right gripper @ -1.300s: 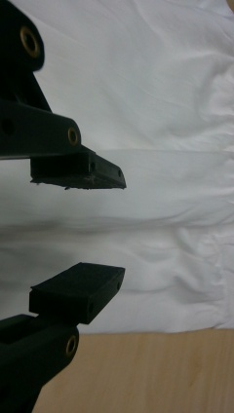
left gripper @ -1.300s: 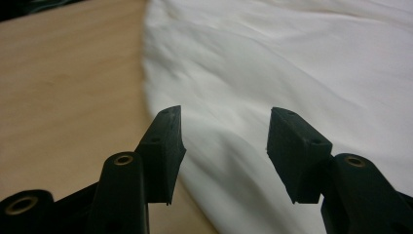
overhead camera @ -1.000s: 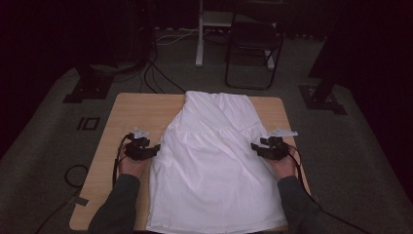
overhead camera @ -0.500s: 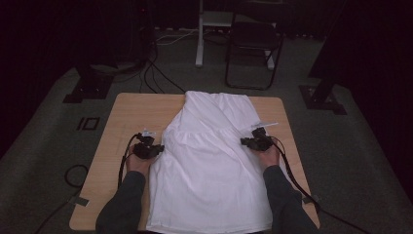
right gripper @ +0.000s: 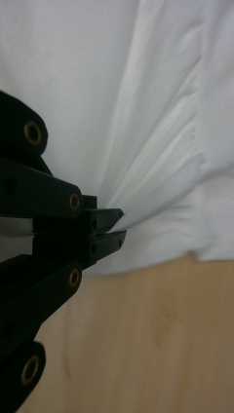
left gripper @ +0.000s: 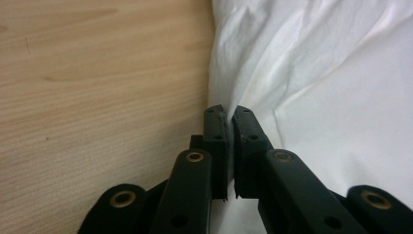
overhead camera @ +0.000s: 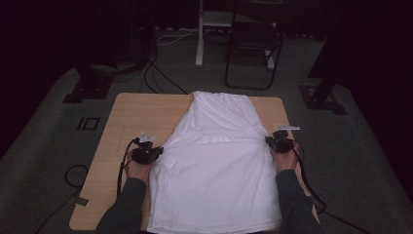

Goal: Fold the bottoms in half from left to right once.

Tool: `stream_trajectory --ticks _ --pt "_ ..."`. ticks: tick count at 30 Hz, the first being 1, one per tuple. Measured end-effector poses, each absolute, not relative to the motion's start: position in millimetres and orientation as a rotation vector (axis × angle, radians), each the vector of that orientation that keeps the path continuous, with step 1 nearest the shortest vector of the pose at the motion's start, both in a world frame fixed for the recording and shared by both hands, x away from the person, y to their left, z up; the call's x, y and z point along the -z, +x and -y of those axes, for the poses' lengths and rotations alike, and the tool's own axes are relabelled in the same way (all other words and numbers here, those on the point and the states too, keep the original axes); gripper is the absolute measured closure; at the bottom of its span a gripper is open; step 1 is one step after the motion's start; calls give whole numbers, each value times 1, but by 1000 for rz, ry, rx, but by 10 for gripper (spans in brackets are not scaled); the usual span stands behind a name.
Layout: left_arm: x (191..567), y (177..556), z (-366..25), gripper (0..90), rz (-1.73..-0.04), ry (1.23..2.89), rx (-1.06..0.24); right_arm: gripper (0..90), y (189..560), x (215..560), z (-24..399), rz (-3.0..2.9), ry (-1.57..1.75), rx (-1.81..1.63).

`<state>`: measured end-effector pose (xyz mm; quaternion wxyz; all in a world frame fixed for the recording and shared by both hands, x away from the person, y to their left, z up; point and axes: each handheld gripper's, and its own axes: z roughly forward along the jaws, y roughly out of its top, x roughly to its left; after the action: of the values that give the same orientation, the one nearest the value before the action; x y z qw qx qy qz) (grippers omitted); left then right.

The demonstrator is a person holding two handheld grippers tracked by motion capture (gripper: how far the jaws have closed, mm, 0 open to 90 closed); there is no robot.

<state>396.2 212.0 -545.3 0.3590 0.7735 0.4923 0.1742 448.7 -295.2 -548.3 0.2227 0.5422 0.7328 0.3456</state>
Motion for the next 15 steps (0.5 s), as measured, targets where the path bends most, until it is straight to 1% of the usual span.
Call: stream_trajectory --ticks 2,7,11,15 --pt "548 395 -211 876 -1270 2010 -470 888 449 559 293 -2044 1511 -942" --pt "552 382 -217 883 -1257 2010 -500 889 438 558 289 -2061 1487 -920" --pt "553 361 -227 883 -1230 2026 -516 892 415 560 286 -2072 1481 -935" --pt "554 334 -239 882 -1229 2028 -499 892 381 562 281 -2106 1453 -966"
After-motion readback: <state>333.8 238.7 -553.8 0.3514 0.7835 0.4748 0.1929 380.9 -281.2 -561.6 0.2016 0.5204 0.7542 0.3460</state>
